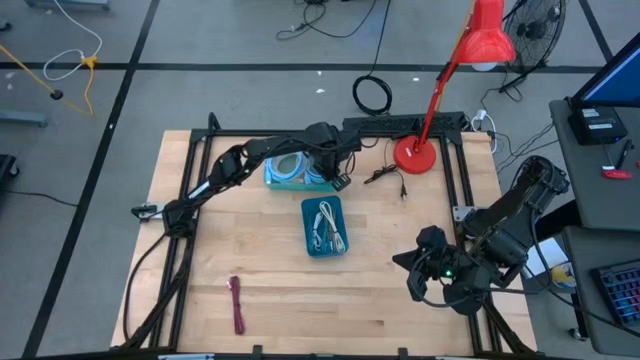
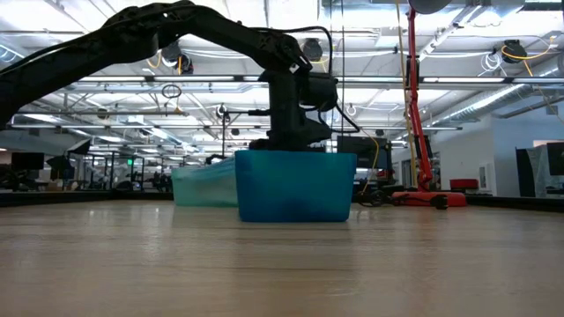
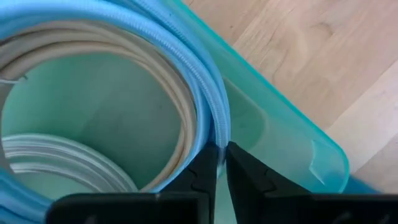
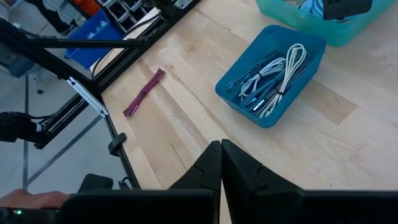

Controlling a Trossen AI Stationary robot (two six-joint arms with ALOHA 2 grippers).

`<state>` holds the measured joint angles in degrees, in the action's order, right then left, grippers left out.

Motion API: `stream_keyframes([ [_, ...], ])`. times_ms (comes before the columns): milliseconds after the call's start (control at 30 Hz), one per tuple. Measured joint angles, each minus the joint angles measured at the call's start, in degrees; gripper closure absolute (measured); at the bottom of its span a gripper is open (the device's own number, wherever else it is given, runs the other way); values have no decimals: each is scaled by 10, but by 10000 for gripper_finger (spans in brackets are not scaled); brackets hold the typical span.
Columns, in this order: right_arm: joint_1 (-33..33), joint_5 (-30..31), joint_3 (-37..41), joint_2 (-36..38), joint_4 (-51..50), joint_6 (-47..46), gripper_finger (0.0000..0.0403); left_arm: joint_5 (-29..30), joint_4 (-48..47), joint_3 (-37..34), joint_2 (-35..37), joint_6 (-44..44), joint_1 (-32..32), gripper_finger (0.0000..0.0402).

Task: Pick & Place USB Port
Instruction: Put the light blue HDMI cable into the green bin, then put the pink charger cable into the blue bin

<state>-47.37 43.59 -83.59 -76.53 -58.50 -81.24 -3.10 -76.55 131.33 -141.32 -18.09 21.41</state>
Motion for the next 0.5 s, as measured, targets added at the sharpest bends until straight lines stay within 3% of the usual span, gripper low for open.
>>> stream_keyframes([
  [500, 0, 0, 0, 0, 0, 4, 403, 68, -48, 36, 18, -5, -7, 261],
])
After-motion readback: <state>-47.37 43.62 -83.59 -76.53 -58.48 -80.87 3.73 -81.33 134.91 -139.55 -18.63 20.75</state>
